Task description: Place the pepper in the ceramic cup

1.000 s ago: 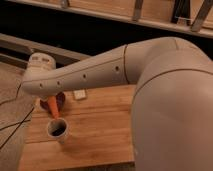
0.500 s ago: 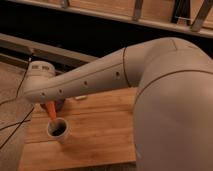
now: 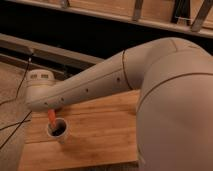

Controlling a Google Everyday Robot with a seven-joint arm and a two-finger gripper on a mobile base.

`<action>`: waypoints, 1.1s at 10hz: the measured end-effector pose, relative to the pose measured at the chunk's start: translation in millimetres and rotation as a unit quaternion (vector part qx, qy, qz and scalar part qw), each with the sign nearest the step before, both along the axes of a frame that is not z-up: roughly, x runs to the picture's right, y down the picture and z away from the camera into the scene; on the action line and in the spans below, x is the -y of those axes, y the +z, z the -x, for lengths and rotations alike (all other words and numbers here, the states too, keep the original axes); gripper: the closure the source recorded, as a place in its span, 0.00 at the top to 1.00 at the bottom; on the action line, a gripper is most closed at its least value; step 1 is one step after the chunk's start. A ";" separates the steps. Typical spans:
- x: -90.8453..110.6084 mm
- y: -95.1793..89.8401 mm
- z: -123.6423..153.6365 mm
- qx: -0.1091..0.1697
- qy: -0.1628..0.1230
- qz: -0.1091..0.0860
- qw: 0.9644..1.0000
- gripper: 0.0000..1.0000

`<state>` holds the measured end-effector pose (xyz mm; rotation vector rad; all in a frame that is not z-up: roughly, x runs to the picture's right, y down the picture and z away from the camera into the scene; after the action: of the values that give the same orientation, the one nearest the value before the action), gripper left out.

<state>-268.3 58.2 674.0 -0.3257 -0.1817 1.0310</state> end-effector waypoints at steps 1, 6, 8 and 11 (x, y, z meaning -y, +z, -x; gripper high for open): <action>-5.5 -1.3 0.7 0.003 -0.003 0.001 1.000 0.00; -13.1 2.0 -4.4 0.002 -0.004 0.002 1.000 0.00; -14.6 5.1 -7.1 -0.004 -0.005 0.000 1.000 0.08; -9.8 6.5 -10.2 -0.016 0.002 -0.011 1.000 0.40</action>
<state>-258.1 68.0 680.4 -0.2896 -0.1639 1.0365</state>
